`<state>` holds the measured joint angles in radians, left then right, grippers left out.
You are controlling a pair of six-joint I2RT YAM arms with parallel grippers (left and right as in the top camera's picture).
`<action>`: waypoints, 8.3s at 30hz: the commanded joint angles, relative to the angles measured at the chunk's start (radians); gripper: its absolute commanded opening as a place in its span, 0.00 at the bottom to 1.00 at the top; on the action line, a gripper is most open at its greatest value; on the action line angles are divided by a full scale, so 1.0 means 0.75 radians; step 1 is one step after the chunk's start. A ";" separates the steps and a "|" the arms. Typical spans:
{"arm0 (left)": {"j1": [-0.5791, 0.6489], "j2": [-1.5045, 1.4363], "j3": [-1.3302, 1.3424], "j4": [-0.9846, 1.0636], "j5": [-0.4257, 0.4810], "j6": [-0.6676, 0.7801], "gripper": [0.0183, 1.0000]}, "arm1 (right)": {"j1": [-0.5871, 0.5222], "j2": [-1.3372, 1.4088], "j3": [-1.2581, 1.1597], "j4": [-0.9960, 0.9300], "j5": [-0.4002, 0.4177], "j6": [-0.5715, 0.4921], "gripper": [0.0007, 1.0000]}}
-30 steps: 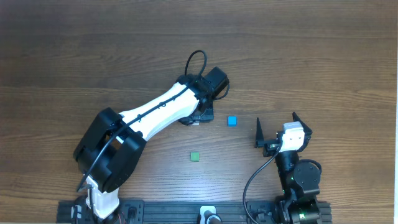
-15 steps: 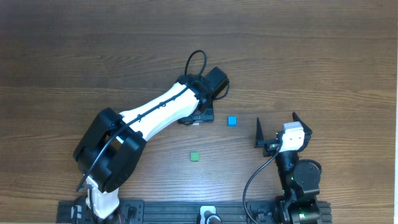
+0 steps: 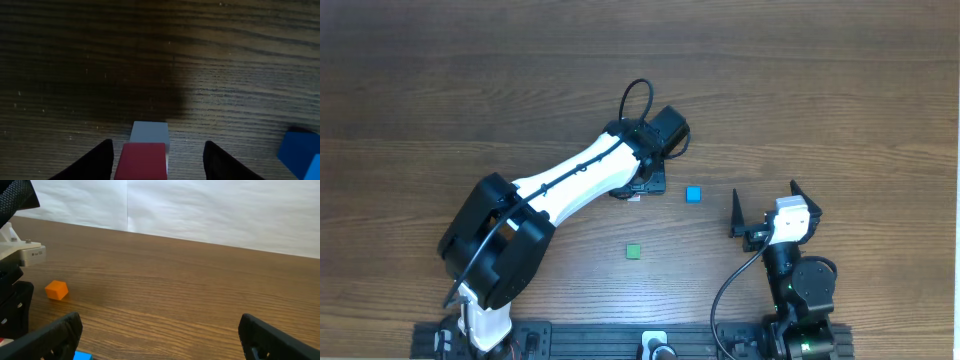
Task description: Stack Cubes
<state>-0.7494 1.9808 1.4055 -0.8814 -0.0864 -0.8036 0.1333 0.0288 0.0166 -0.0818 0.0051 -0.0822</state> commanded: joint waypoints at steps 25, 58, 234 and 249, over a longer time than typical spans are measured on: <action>0.007 0.021 0.029 0.034 0.044 0.065 0.57 | -0.006 -0.012 -0.010 -0.001 -0.011 -0.002 0.99; 0.167 0.020 0.229 0.095 -0.073 0.018 0.72 | -0.006 -0.012 -0.010 -0.001 -0.011 -0.002 0.99; -0.025 -0.136 0.011 -0.097 -0.021 0.018 0.14 | -0.006 -0.012 -0.010 -0.001 -0.011 -0.002 0.99; -0.025 -0.136 -0.017 -0.101 -0.021 0.013 0.14 | -0.006 -0.012 -0.010 -0.001 -0.011 -0.002 0.99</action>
<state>-0.7666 1.8629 1.4166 -0.9569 -0.0868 -0.7799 0.1333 0.0288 0.0162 -0.0818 0.0051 -0.0826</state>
